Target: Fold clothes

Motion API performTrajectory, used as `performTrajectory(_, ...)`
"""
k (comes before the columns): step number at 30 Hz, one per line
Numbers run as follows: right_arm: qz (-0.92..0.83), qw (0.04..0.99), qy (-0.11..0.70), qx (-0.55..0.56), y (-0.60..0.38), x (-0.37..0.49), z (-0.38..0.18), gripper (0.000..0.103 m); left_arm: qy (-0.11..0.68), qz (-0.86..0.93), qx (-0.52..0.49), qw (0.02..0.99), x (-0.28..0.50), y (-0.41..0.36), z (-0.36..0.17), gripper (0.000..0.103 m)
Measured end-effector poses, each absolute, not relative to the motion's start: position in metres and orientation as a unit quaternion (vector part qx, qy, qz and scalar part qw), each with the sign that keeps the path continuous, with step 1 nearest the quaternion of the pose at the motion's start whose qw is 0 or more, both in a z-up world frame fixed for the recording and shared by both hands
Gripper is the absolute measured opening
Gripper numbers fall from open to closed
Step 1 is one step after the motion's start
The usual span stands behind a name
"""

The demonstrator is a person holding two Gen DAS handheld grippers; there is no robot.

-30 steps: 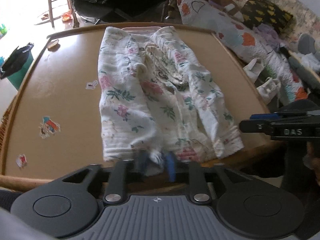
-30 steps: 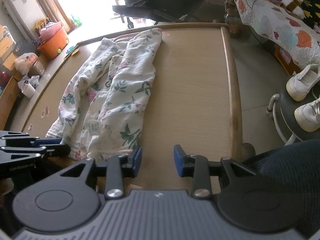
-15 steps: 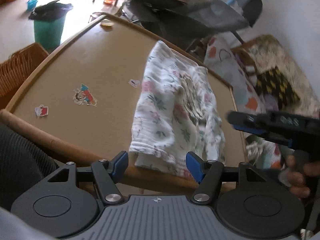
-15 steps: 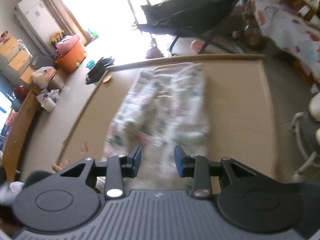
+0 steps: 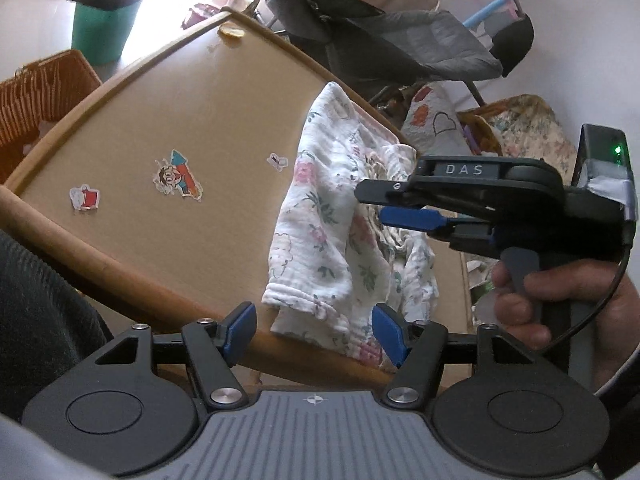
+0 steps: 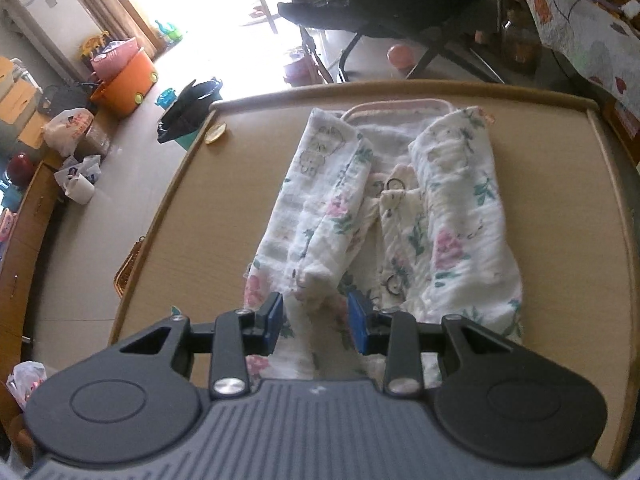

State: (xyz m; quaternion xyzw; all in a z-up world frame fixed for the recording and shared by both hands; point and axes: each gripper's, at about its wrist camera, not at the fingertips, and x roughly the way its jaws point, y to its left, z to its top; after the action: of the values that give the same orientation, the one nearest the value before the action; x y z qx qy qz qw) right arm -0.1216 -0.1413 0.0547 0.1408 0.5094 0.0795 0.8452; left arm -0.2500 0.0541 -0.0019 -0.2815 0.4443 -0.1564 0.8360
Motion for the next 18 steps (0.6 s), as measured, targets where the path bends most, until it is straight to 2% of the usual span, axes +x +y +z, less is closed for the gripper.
performTrajectory(7, 0.068, 0.849, 0.509, 0.123, -0.127, -0.111, 0.048, 0.033, 0.444, -0.161, -0.295, 0.831, -0.247, 0.056, -0.008, 0.066)
performTrajectory(9, 0.070, 0.851, 0.508, 0.115, -0.123, -0.110, 0.044, 0.026, 0.444, -0.161, -0.301, 0.828, -0.246, 0.058, -0.010, 0.066)
performTrajectory(11, 0.068, 0.854, 0.507, 0.096, -0.118, -0.112, 0.042, 0.009, 0.443, -0.160, -0.309, 0.827, -0.246, 0.062, -0.011, 0.066)
performTrajectory(12, 0.065, 0.857, 0.504, 0.087, -0.117, -0.112, 0.042, 0.006, 0.442, -0.158, -0.313, 0.826, -0.246, 0.064, -0.011, 0.066)
performTrajectory(18, 0.069, 0.874, 0.476, 0.064, -0.122, -0.116, 0.064, 0.005, 0.438, -0.160, -0.332, 0.820, -0.243, 0.066, -0.014, 0.066)
